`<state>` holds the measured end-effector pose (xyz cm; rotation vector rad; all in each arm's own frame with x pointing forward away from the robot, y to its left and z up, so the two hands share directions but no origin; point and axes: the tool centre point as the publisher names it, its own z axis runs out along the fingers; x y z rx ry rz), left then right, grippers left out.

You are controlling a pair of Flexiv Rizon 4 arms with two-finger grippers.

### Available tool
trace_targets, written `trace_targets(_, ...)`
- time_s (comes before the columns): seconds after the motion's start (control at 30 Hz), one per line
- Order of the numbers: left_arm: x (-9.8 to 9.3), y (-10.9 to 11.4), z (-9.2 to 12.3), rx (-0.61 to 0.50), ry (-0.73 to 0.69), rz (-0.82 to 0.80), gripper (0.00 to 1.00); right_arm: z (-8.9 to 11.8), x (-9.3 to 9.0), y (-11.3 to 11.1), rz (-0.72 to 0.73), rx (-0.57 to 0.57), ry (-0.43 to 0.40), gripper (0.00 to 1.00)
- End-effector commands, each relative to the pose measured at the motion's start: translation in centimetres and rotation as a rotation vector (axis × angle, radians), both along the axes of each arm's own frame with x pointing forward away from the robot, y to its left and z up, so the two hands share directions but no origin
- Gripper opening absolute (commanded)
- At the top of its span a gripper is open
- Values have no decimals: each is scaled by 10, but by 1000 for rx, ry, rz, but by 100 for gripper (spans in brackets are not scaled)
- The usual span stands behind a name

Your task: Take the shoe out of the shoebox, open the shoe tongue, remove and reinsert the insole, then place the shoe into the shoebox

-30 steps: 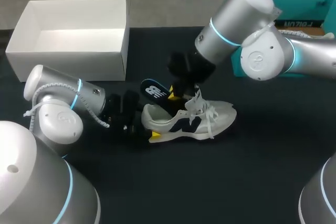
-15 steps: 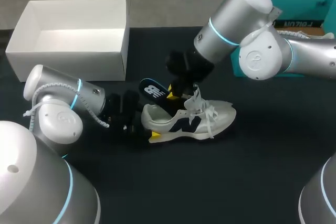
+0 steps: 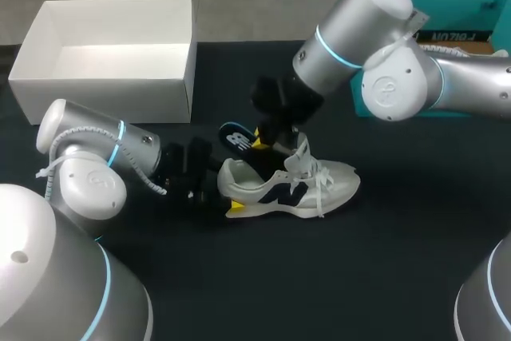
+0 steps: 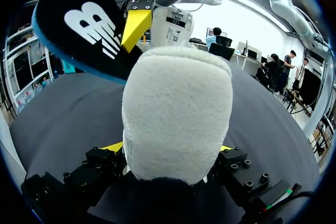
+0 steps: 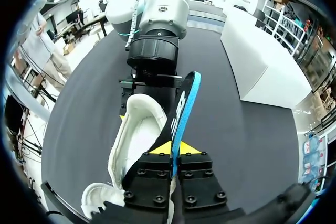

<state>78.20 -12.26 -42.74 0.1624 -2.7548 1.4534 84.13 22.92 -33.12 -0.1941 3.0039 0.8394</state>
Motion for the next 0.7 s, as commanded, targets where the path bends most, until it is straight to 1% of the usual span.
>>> trace_targets(0.03,-1,-1,-3,-1,-1,-1,0,5,5,4,11,-5,-3,0)
trace_targets(0.27,-1,-1,-3,-1,-1,-1,0,15,9,11,36,-5,-26,0)
trace_targets(0.5,-1,-1,-3,-1,-1,-1,0,16,9,15,50,-2,-36,0)
trace_targets(0.53,-1,-1,-3,-1,-1,-1,0,15,9,15,49,2,-35,1)
trace_targets(0.57,-1,-1,-3,-1,-1,-1,0,14,7,14,48,4,-34,27)
trace_targets(0.6,-1,-1,-3,-1,-1,-1,0,13,6,13,45,7,-31,36)
trace_targets(0.7,-1,-1,-3,-1,-1,-1,0,11,2,11,34,9,-23,36)
